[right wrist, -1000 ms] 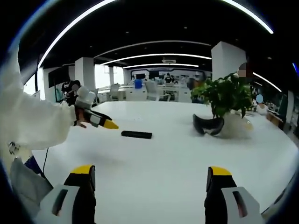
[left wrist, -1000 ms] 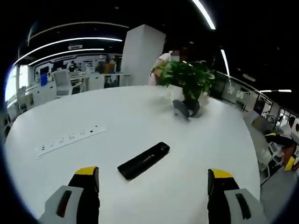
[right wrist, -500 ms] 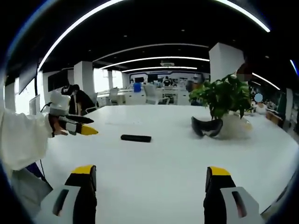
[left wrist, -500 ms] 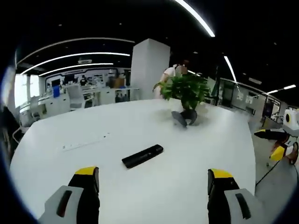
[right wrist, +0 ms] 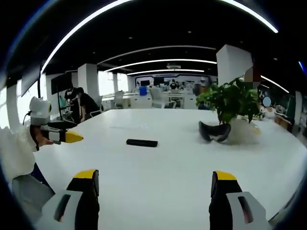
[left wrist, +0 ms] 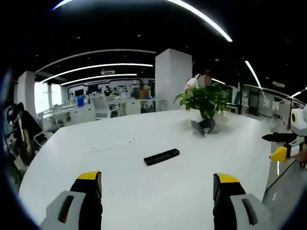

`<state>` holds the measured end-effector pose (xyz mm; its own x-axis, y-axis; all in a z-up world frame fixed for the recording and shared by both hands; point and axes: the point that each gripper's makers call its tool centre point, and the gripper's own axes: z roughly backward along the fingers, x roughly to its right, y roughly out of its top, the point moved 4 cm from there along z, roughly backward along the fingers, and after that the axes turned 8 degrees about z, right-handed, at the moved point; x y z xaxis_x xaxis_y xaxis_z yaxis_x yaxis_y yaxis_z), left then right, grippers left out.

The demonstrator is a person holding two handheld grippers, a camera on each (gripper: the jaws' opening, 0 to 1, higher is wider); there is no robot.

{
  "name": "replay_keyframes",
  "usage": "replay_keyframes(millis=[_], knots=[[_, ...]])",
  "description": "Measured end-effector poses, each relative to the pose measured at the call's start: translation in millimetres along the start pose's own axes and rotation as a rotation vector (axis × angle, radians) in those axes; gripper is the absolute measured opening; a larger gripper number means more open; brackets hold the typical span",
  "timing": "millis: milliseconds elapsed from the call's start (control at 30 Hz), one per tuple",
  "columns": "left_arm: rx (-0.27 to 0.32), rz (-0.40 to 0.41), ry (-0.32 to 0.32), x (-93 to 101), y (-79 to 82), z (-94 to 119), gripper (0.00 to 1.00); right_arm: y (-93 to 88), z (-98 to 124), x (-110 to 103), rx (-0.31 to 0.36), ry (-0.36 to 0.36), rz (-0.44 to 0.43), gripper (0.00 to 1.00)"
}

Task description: Press the specified remote control buttons in sequence, fully releasing each button before pressing the next.

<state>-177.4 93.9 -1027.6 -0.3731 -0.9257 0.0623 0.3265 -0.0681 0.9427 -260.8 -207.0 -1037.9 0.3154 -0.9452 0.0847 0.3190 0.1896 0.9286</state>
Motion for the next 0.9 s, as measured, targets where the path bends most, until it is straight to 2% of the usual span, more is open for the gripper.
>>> replay_keyframes(millis=[33,100,200,433,533,600,767,900], knots=[[0.021,-0.003,0.027,-1.2,2.4,5,1.0,0.0,0,0,0.0,0.0,-0.001,0.97],[0.034,0.008,0.036,2.2,3.1,13,1.0,0.1,0,-1,-0.001,0.005,-0.002,0.97],[0.03,-0.019,0.063,3.6,-0.9,26,1.0,-0.4,0,-2,-0.006,0.01,0.006,0.96],[-0.022,-0.021,0.154,0.5,-31.2,59,1.0,-0.5,0,-1,-0.006,0.005,0.0,0.96],[-0.027,-0.009,0.19,-3.0,-39.4,72,1.0,-0.1,0,-2,-0.006,0.007,0.005,0.96],[-0.01,0.007,0.202,-4.8,-41.2,79,1.0,-0.3,0,-3,-0.008,0.01,0.011,0.96],[0.017,0.034,0.269,-17.4,-50.3,89,1.0,-0.9,-1,-4,-0.015,0.013,0.023,0.96],[-0.002,0.031,0.294,-21.3,-50.6,91,0.93,-2.2,-1,-4,-0.023,0.015,0.023,0.95]])
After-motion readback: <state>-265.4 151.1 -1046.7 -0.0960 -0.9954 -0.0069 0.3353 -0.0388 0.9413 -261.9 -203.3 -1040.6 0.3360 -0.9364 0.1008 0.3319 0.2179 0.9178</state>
